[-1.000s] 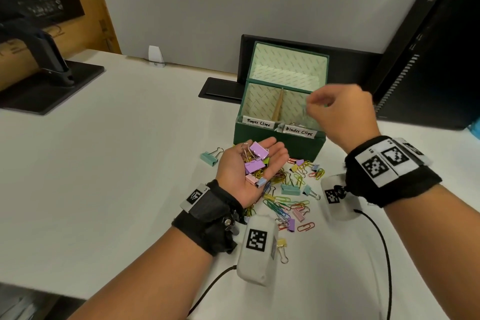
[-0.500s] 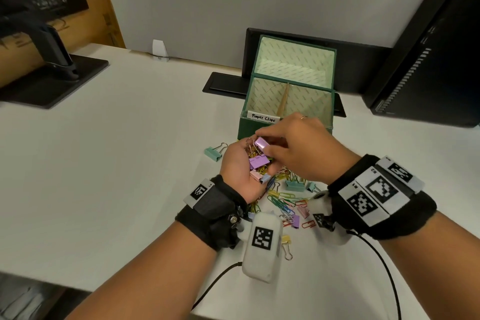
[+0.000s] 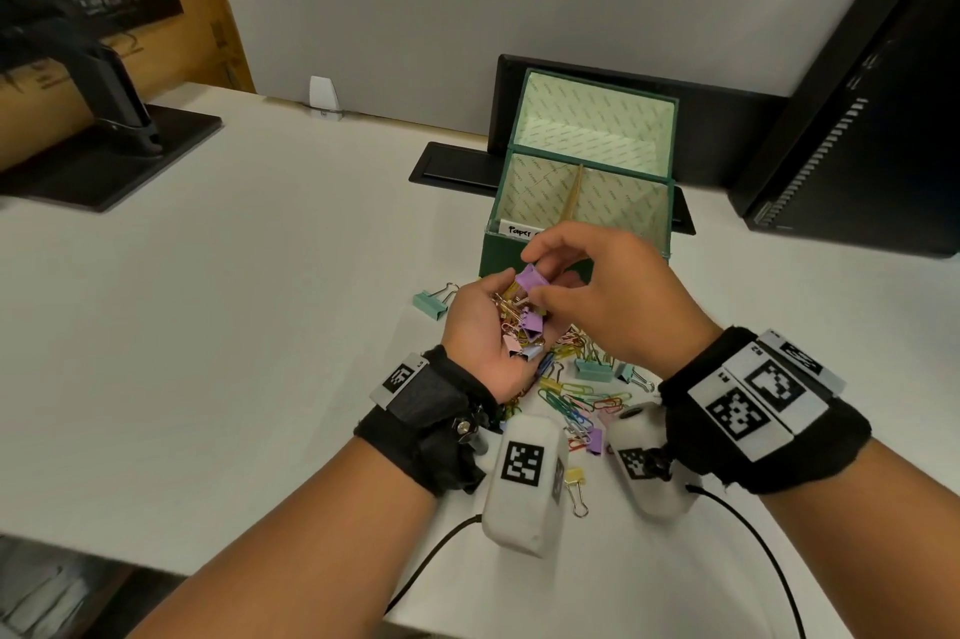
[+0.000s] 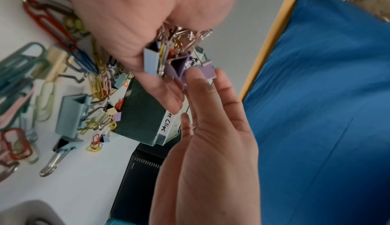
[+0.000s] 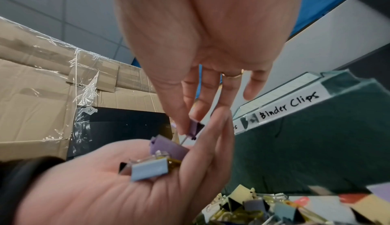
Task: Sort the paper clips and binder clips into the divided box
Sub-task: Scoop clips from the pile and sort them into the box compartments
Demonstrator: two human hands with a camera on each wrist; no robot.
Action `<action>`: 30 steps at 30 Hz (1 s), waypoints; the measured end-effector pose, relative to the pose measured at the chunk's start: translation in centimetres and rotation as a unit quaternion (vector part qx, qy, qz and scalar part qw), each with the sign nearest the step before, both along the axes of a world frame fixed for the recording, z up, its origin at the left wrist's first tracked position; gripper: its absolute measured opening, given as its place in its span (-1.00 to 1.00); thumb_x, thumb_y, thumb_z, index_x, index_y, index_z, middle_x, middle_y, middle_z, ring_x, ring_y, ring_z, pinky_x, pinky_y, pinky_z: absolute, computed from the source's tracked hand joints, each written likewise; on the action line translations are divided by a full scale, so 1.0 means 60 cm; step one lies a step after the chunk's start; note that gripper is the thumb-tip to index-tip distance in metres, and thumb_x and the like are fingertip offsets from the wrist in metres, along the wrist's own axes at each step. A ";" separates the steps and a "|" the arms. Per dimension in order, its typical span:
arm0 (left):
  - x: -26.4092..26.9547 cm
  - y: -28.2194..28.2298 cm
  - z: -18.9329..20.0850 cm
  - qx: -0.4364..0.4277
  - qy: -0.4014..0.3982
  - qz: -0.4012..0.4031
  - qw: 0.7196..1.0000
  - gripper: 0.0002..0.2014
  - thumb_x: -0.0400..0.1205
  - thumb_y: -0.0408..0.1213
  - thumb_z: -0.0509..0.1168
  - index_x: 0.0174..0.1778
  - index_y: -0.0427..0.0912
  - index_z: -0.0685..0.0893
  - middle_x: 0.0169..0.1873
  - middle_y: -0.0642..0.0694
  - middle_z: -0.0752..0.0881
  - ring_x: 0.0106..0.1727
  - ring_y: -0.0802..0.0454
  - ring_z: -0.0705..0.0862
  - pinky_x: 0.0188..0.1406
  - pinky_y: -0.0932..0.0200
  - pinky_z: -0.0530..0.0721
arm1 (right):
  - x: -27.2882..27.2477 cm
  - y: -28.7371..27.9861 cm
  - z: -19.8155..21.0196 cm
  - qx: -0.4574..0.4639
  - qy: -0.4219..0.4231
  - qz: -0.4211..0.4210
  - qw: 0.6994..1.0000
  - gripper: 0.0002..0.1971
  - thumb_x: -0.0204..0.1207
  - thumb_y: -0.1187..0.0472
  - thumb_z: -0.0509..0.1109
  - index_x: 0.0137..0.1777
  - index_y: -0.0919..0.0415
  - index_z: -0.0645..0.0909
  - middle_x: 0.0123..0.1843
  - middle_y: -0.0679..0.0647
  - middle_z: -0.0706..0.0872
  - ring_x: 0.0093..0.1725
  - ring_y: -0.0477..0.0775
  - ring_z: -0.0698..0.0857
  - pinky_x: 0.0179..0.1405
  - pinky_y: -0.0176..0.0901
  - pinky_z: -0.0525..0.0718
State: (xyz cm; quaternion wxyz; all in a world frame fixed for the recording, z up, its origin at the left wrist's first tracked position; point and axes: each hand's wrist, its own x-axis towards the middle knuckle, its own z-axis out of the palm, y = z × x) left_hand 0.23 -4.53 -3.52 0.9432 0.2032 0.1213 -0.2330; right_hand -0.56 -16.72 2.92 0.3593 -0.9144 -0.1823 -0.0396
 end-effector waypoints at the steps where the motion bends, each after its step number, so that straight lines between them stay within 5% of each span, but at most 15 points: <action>1: 0.000 0.000 0.000 -0.003 0.002 -0.001 1.000 -0.54 0.76 -0.20 -0.03 0.52 -0.35 0.45 0.47 -0.31 0.50 0.48 -0.17 0.50 0.50 -0.04 0.42 | 0.000 -0.001 0.002 0.008 0.007 0.006 1.000 -0.77 0.43 0.29 0.57 0.00 -0.01 0.71 -0.17 -0.11 0.76 -0.17 -0.26 0.69 -0.16 -0.56 0.60; 4: 0.002 0.001 0.000 -0.028 -0.002 -0.002 1.000 -0.54 0.76 -0.21 -0.01 0.54 -0.35 0.43 0.50 -0.29 0.46 0.50 -0.16 0.46 0.47 -0.02 0.45 | 0.000 -0.004 0.006 0.022 0.025 0.021 0.999 -0.79 0.45 0.28 0.56 0.03 0.02 0.73 -0.15 -0.09 0.77 -0.14 -0.19 0.74 -0.08 -0.32 0.74; 6: 0.001 0.001 0.002 -0.047 -0.013 -0.005 0.999 -0.55 0.75 -0.22 0.00 0.48 -0.37 0.48 0.42 -0.32 0.55 0.44 -0.15 0.54 0.36 -0.02 0.57 | -0.001 -0.007 0.009 0.032 0.013 0.013 0.999 -0.80 0.46 0.27 0.55 0.03 0.00 0.73 -0.14 -0.12 0.76 -0.10 -0.19 0.75 -0.06 -0.35 0.73; 10: -0.002 -0.001 0.008 -0.057 0.004 0.001 0.998 -0.61 0.76 -0.21 0.01 0.18 -0.44 0.61 -0.14 -0.36 0.76 -0.06 -0.23 0.78 -0.06 -0.13 0.76 | 0.005 -0.018 0.018 0.088 -0.049 -0.022 0.995 -0.83 0.48 0.28 0.53 0.01 0.02 0.73 -0.16 -0.14 0.77 -0.13 -0.26 0.76 -0.10 -0.51 0.65; 14: -0.001 -0.001 0.010 -0.034 0.027 0.003 0.999 -0.58 0.75 -0.21 0.05 0.09 -0.53 0.65 -0.07 -0.45 0.77 -0.16 -0.31 0.81 -0.06 -0.20 0.73 | 0.028 -0.040 0.029 0.111 -0.156 -0.099 0.976 -0.87 0.49 0.24 0.52 0.01 0.06 0.70 -0.12 -0.13 0.76 -0.10 -0.16 0.74 -0.03 -0.37 0.69; 16: -0.003 -0.001 0.012 -0.035 0.033 0.005 0.999 -0.58 0.75 -0.21 0.06 0.08 -0.53 0.66 -0.05 -0.45 0.77 -0.18 -0.31 0.81 -0.06 -0.22 0.71 | 0.042 -0.055 0.032 0.079 -0.212 -0.145 0.963 -0.88 0.51 0.21 0.50 0.02 0.06 0.69 -0.09 -0.10 0.75 -0.09 -0.12 0.71 -0.01 -0.34 0.68; 18: -0.003 -0.001 0.010 -0.038 0.035 0.006 0.999 -0.58 0.75 -0.20 0.06 0.10 -0.52 0.66 -0.02 -0.44 0.76 -0.15 -0.30 0.81 -0.02 -0.23 0.70 | 0.058 -0.072 0.027 0.029 -0.227 -0.186 0.955 -0.88 0.51 0.19 0.48 0.02 0.02 0.69 -0.06 -0.08 0.74 -0.03 -0.03 0.69 0.08 -0.11 0.69; 20: -0.004 -0.001 0.009 -0.040 0.035 0.007 0.999 -0.58 0.75 -0.20 0.06 0.13 -0.51 0.66 0.01 -0.43 0.76 -0.12 -0.30 0.81 0.01 -0.23 0.69 | 0.071 -0.088 0.020 -0.067 -0.179 -0.211 0.959 -0.89 0.51 0.07 0.46 0.02 -0.08 0.69 0.00 -0.08 0.75 0.09 0.08 0.67 0.20 0.14 0.62; 22: -0.004 0.000 0.010 -0.038 0.034 0.006 0.999 -0.58 0.74 -0.20 0.07 0.13 -0.50 0.66 0.01 -0.43 0.76 -0.12 -0.30 0.81 0.02 -0.23 0.69 | 0.069 -0.093 0.014 -0.170 -0.097 -0.222 0.955 -0.81 0.49 -0.10 0.45 0.07 -0.14 0.72 0.17 -0.08 0.75 0.29 0.14 0.60 0.35 0.18 0.44; 25: -0.005 0.000 0.014 -0.028 0.037 0.004 0.999 -0.58 0.75 -0.20 0.06 0.13 -0.51 0.65 -0.02 -0.43 0.77 -0.13 -0.30 0.81 -0.01 -0.22 0.69 | 0.050 -0.079 0.013 -0.174 -0.095 -0.185 0.963 -0.73 0.52 -0.18 0.38 0.12 -0.12 0.73 0.25 -0.08 0.72 0.35 0.12 0.55 0.36 0.17 0.37; 27: -0.005 -0.001 0.016 -0.023 0.036 0.005 0.999 -0.58 0.75 -0.20 0.04 0.13 -0.52 0.63 -0.03 -0.45 0.76 -0.10 -0.30 0.80 0.03 -0.18 0.70 | 0.029 -0.062 0.019 -0.119 -0.112 -0.114 0.980 -0.75 0.49 -0.17 0.40 0.05 -0.10 0.75 0.08 -0.14 0.76 0.20 -0.01 0.64 0.30 0.15 0.53; 30: -0.010 0.000 0.014 -0.028 0.030 -0.006 0.999 -0.53 0.75 -0.19 0.02 0.10 -0.55 0.67 0.01 -0.44 0.75 -0.06 -0.25 0.79 0.17 -0.06 0.69 | 0.001 -0.036 0.025 -0.088 -0.015 -0.001 0.996 -0.79 0.44 -0.17 0.45 -0.06 -0.11 0.79 -0.18 -0.26 0.79 -0.05 -0.28 0.71 0.14 -0.13 0.66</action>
